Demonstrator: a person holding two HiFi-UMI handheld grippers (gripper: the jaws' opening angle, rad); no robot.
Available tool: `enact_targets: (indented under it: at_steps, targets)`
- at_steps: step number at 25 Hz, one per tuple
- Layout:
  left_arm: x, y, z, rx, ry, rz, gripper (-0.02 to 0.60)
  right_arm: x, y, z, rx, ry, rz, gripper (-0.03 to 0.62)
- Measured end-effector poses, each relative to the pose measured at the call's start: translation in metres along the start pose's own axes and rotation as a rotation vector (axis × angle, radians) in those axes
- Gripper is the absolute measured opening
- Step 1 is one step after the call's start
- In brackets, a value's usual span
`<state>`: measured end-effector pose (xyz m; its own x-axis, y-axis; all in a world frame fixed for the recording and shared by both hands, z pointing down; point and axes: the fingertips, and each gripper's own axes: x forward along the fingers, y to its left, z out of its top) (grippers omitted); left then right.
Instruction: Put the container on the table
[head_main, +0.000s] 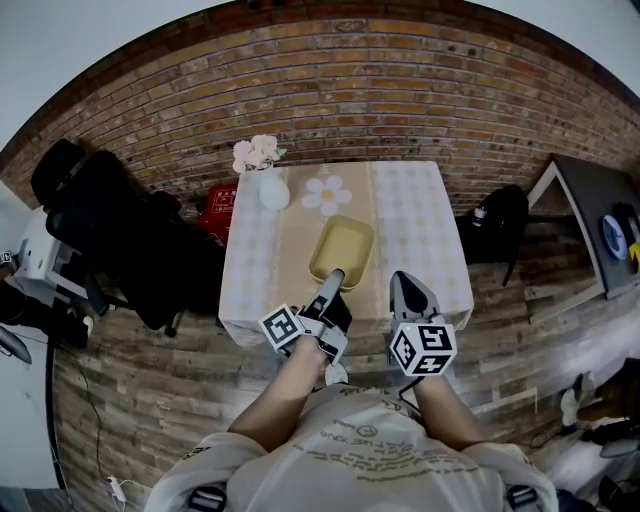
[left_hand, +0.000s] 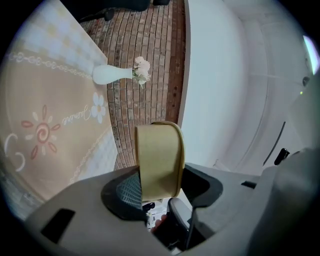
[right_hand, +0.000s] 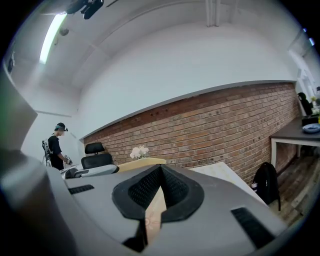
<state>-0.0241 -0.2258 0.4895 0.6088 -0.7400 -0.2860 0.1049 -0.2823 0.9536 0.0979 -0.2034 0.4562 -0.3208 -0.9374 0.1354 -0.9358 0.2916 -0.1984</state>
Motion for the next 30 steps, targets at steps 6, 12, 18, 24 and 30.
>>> enact_targets:
  at_steps: [6, 12, 18, 24, 30]
  targets:
    - [0.032, 0.014, 0.05, -0.006, 0.027, -0.014, 0.215, 0.062, 0.002, 0.01, -0.004, 0.004, -0.018, 0.002]
    - [0.054, 0.03, 0.079, 0.003, 0.033, -0.023, 0.215, 0.095, 0.0, 0.005, -0.022, 0.033, -0.024, 0.002]
    - [0.072, 0.059, 0.089, -0.024, 0.038, 0.009, 0.215, 0.126, -0.015, 0.002, -0.022, 0.061, -0.017, 0.002]
    - [0.096, 0.087, 0.1, -0.024, 0.051, 0.045, 0.215, 0.163, -0.038, 0.003, -0.025, 0.083, 0.005, 0.002]
    - [0.117, 0.12, 0.118, -0.023, 0.029, 0.097, 0.215, 0.196, -0.055, 0.009, -0.032, 0.102, 0.03, 0.002]
